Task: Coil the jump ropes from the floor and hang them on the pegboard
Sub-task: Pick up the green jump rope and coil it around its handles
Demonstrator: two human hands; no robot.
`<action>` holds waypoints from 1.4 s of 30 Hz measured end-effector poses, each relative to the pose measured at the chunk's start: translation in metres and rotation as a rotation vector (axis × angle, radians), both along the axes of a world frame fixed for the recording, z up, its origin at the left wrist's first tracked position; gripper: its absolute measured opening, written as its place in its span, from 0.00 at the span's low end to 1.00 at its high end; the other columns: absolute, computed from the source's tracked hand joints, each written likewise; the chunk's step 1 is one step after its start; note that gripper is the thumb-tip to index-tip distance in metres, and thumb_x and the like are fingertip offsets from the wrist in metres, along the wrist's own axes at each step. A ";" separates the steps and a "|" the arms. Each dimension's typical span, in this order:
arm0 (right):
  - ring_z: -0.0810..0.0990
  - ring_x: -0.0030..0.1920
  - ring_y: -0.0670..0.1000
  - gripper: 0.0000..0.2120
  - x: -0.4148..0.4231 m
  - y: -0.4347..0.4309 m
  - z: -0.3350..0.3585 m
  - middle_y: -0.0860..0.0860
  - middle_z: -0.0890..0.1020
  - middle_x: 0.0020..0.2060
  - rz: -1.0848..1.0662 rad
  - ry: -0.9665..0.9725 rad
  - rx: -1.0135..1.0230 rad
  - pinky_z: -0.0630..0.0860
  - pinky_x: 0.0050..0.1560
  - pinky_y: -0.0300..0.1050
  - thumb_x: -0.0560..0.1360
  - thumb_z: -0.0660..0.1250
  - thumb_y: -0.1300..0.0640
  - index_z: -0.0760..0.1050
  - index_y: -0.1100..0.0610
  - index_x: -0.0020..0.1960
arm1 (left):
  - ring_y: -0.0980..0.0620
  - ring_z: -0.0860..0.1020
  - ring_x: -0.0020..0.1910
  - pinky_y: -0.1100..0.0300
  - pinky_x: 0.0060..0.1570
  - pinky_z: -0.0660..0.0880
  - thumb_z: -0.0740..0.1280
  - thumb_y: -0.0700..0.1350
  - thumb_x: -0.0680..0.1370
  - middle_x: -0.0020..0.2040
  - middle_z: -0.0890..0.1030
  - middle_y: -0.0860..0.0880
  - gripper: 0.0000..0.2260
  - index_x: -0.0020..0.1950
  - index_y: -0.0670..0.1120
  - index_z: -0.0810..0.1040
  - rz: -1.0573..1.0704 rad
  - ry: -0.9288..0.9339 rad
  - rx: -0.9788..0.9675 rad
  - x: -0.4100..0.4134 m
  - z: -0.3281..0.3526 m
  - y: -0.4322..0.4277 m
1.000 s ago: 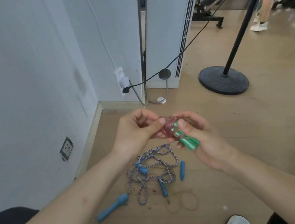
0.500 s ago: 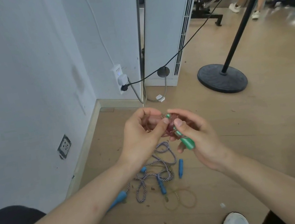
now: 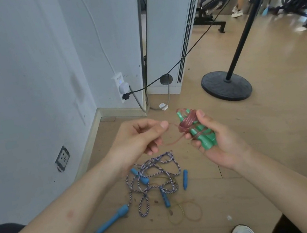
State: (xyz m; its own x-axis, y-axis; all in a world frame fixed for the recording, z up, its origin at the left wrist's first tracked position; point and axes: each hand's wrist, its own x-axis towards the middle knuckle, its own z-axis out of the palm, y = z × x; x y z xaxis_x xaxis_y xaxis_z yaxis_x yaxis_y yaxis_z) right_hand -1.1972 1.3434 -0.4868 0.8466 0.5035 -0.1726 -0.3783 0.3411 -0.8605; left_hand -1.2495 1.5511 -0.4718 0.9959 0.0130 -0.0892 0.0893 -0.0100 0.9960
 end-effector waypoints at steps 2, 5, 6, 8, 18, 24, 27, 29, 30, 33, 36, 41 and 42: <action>0.82 0.37 0.49 0.33 0.000 -0.001 0.000 0.57 0.83 0.44 -0.011 0.001 -0.001 0.75 0.30 0.36 0.61 0.82 0.43 0.81 0.57 0.61 | 0.53 0.71 0.25 0.64 0.25 0.66 0.73 0.55 0.71 0.27 0.75 0.48 0.15 0.34 0.45 0.81 -0.025 0.052 0.005 0.000 0.004 0.005; 0.83 0.36 0.50 0.21 -0.003 0.001 0.001 0.55 0.84 0.43 -0.021 -0.009 -0.010 0.74 0.31 0.37 0.72 0.71 0.48 0.78 0.58 0.60 | 0.52 0.72 0.31 0.65 0.28 0.68 0.74 0.54 0.73 0.33 0.77 0.49 0.15 0.31 0.48 0.77 -0.091 0.092 -0.217 0.001 0.008 0.008; 0.83 0.37 0.50 0.18 -0.004 0.002 0.001 0.55 0.84 0.44 -0.015 -0.013 -0.025 0.74 0.31 0.37 0.74 0.68 0.50 0.77 0.58 0.60 | 0.53 0.76 0.36 0.64 0.32 0.72 0.74 0.52 0.74 0.38 0.81 0.49 0.13 0.33 0.49 0.78 -0.116 0.087 -0.319 0.002 0.008 0.008; 0.84 0.38 0.51 0.17 -0.007 0.006 0.002 0.55 0.84 0.44 -0.001 -0.019 -0.051 0.75 0.31 0.38 0.75 0.64 0.51 0.77 0.57 0.60 | 0.52 0.82 0.49 0.62 0.46 0.79 0.71 0.50 0.75 0.54 0.85 0.49 0.06 0.40 0.49 0.80 -0.149 0.060 -0.459 0.004 0.008 0.007; 0.86 0.43 0.57 0.20 -0.012 0.011 -0.003 0.62 0.85 0.50 0.036 -0.126 -0.154 0.79 0.31 0.42 0.70 0.69 0.48 0.80 0.55 0.59 | 0.51 0.84 0.40 0.62 0.43 0.82 0.73 0.41 0.72 0.46 0.86 0.41 0.14 0.55 0.36 0.83 0.101 0.012 -0.251 0.006 -0.009 0.001; 0.85 0.35 0.55 0.13 -0.016 0.017 -0.001 0.61 0.85 0.42 -0.011 -0.174 -0.155 0.76 0.26 0.41 0.69 0.71 0.50 0.84 0.54 0.50 | 0.51 0.84 0.36 0.63 0.38 0.81 0.77 0.36 0.70 0.39 0.86 0.42 0.06 0.44 0.36 0.85 0.183 -0.110 0.016 0.002 -0.013 -0.006; 0.85 0.34 0.56 0.12 -0.018 0.018 -0.001 0.61 0.86 0.41 -0.065 -0.214 -0.209 0.74 0.25 0.40 0.66 0.76 0.50 0.84 0.53 0.48 | 0.47 0.85 0.35 0.59 0.36 0.81 0.78 0.33 0.69 0.36 0.85 0.41 0.10 0.38 0.38 0.76 0.228 -0.175 0.027 0.002 -0.013 -0.007; 0.85 0.34 0.59 0.16 -0.017 0.017 -0.001 0.62 0.86 0.41 -0.081 -0.241 -0.226 0.74 0.25 0.40 0.65 0.81 0.49 0.84 0.54 0.49 | 0.46 0.85 0.34 0.58 0.35 0.82 0.77 0.32 0.69 0.37 0.86 0.40 0.14 0.42 0.41 0.72 0.211 -0.202 -0.021 0.002 -0.012 -0.007; 0.85 0.34 0.60 0.19 -0.016 0.016 -0.001 0.62 0.85 0.41 -0.081 -0.253 -0.220 0.74 0.26 0.40 0.62 0.82 0.47 0.84 0.54 0.49 | 0.46 0.84 0.34 0.58 0.36 0.81 0.77 0.32 0.70 0.38 0.86 0.41 0.13 0.47 0.41 0.75 0.179 -0.216 -0.027 0.003 -0.011 -0.006; 0.85 0.35 0.60 0.20 -0.017 0.015 0.000 0.59 0.86 0.42 -0.079 -0.284 -0.204 0.76 0.27 0.42 0.59 0.82 0.45 0.85 0.51 0.48 | 0.45 0.83 0.36 0.58 0.39 0.80 0.77 0.37 0.70 0.41 0.86 0.43 0.15 0.55 0.43 0.83 0.059 -0.285 0.017 0.004 -0.012 -0.003; 0.85 0.36 0.58 0.11 -0.017 0.014 -0.002 0.56 0.85 0.43 -0.076 -0.310 -0.205 0.77 0.28 0.42 0.65 0.76 0.50 0.85 0.49 0.47 | 0.45 0.82 0.33 0.56 0.38 0.80 0.76 0.39 0.70 0.39 0.85 0.44 0.10 0.50 0.40 0.84 0.006 -0.334 0.071 0.005 -0.012 0.000; 0.84 0.40 0.59 0.14 -0.020 0.012 -0.002 0.60 0.84 0.50 0.045 -0.357 -0.223 0.78 0.29 0.44 0.73 0.72 0.52 0.82 0.49 0.58 | 0.47 0.80 0.30 0.59 0.36 0.80 0.76 0.34 0.71 0.39 0.83 0.36 0.08 0.49 0.41 0.85 -0.031 -0.336 0.112 0.003 -0.010 -0.002; 0.84 0.41 0.59 0.14 -0.020 0.012 -0.002 0.61 0.84 0.51 0.074 -0.363 -0.224 0.78 0.29 0.45 0.75 0.70 0.54 0.81 0.49 0.60 | 0.47 0.80 0.30 0.59 0.35 0.79 0.76 0.33 0.71 0.38 0.82 0.36 0.08 0.48 0.41 0.85 -0.015 -0.338 0.120 0.003 -0.010 -0.002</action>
State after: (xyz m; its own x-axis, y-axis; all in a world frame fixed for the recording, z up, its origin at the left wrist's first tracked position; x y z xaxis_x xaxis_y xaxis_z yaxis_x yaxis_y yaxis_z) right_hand -1.2174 1.3550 -0.4887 0.8357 0.5489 0.0183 -0.0536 0.1147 -0.9920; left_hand -1.2466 1.5488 -0.4819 0.9690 -0.0114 0.2470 -0.2464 -0.1275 0.9607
